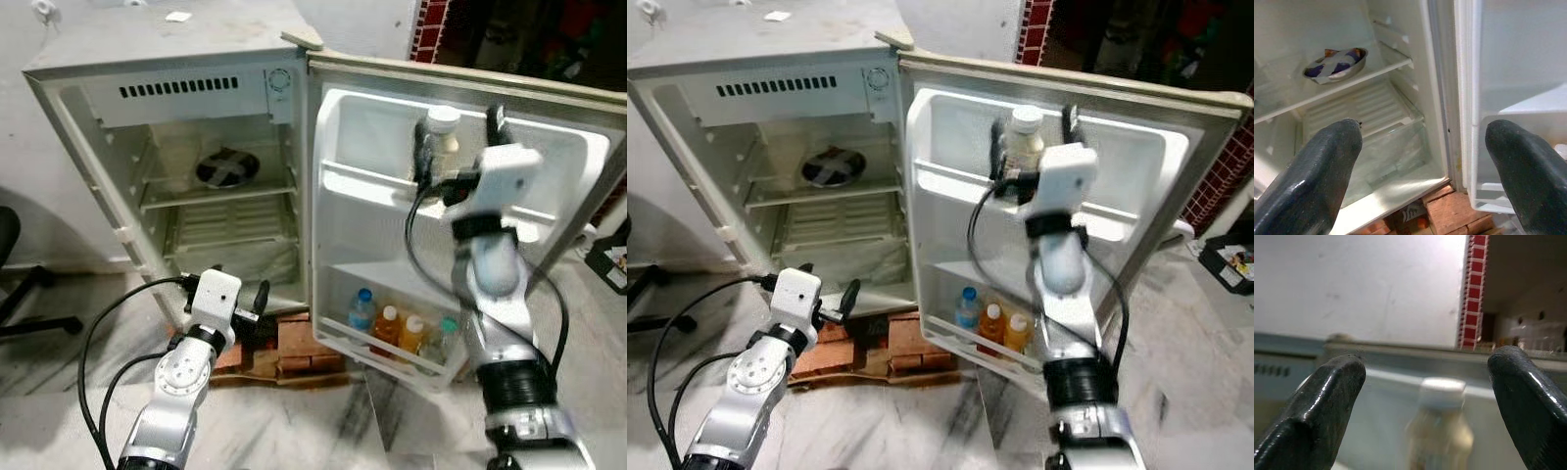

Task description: Restocking fridge

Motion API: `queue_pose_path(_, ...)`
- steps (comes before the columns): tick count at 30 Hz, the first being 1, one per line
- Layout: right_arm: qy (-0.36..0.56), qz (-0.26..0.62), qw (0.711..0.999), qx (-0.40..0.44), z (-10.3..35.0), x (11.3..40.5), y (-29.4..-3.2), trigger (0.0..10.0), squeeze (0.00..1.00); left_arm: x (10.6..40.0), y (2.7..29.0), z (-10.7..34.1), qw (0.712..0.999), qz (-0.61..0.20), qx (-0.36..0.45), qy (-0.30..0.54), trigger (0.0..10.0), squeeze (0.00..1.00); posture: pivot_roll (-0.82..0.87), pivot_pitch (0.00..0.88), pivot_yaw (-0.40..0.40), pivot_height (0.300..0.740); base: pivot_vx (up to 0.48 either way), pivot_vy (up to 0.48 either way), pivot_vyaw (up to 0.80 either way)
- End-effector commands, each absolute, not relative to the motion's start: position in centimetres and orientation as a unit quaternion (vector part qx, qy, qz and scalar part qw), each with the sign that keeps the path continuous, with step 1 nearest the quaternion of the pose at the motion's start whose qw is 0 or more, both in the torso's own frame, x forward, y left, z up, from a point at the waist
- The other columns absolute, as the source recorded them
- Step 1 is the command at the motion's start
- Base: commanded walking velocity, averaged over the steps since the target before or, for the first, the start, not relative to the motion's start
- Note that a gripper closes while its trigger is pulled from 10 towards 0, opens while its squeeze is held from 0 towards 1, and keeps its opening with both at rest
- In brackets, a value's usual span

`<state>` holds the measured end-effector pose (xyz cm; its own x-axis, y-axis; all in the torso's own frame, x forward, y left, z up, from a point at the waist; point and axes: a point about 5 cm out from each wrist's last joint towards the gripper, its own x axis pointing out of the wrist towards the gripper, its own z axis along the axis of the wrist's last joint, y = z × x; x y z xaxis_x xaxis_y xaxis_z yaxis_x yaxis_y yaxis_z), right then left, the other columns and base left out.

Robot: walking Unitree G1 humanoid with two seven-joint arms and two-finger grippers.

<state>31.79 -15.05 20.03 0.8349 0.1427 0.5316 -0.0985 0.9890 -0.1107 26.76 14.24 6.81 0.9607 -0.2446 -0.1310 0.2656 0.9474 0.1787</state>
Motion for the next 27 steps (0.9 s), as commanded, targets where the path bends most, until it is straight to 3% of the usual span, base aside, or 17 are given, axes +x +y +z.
queue_pose_path(1,-0.288,0.079,0.954,-0.034,20.3,31.0,-14.7,10.0,0.00,27.0,14.2,6.9,0.984,-0.132,0.105,0.050,10.0,0.00,0.03,0.000,0.011,0.740,0.000,-0.255,0.00)
queue_pose_path(16,-0.162,0.230,0.960,0.012,14.6,26.7,-12.0,10.0,0.00,27.3,14.0,6.5,0.983,-0.132,0.113,0.055,10.0,0.00,0.02,0.000,0.008,0.740,0.000,-0.371,0.00)
queue_pose_path(19,-0.065,0.353,0.932,0.044,12.1,24.9,-11.8,10.0,0.00,27.2,14.1,6.3,0.983,-0.131,0.115,0.057,10.0,0.00,0.01,0.000,0.007,0.740,0.000,-0.480,0.00)
queue_pose_path(27,0.029,0.430,0.903,-0.004,9.0,23.7,-14.2,10.0,0.00,27.5,14.3,6.4,0.984,-0.128,0.115,0.055,10.0,0.00,0.01,0.000,0.002,0.740,0.000,-0.480,0.00)
